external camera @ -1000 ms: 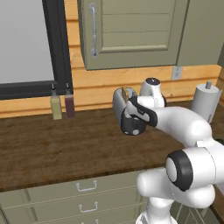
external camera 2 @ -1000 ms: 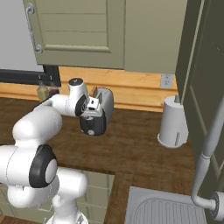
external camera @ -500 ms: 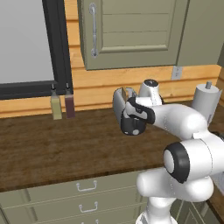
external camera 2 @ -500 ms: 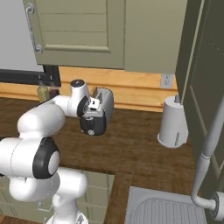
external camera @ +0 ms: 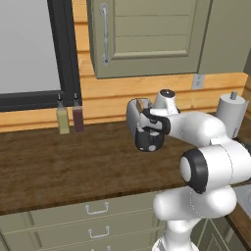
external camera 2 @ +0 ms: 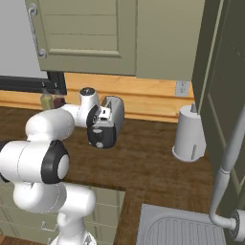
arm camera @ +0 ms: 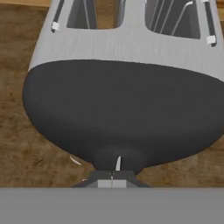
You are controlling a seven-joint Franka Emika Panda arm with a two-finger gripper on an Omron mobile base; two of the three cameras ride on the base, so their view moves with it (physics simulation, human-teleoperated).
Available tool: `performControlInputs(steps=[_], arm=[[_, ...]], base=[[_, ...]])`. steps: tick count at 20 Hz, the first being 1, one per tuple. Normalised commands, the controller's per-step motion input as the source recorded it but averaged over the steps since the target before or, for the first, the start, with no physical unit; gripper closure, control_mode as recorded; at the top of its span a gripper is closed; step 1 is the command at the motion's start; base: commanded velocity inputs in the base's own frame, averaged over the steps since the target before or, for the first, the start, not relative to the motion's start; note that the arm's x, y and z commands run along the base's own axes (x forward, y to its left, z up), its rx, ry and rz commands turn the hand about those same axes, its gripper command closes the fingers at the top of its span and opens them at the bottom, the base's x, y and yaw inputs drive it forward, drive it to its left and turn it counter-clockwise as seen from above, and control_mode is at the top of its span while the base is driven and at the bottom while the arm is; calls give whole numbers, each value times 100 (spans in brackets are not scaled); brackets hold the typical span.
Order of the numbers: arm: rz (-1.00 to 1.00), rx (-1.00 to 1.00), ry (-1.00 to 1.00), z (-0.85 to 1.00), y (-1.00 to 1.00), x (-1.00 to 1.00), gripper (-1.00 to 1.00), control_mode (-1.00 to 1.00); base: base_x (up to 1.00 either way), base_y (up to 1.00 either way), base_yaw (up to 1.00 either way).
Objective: Start the toaster. Once the lever pops up, take the bread to the plate on the dining counter.
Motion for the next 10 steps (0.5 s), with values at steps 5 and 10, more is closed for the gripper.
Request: performControlInputs(steps=[5,10], arm=[[4,0,0,-20,-1,-5,100,-100],[0,0,0,-49,-2,-39,100,-100]], base=[[0,0,0],[0,0,0]])
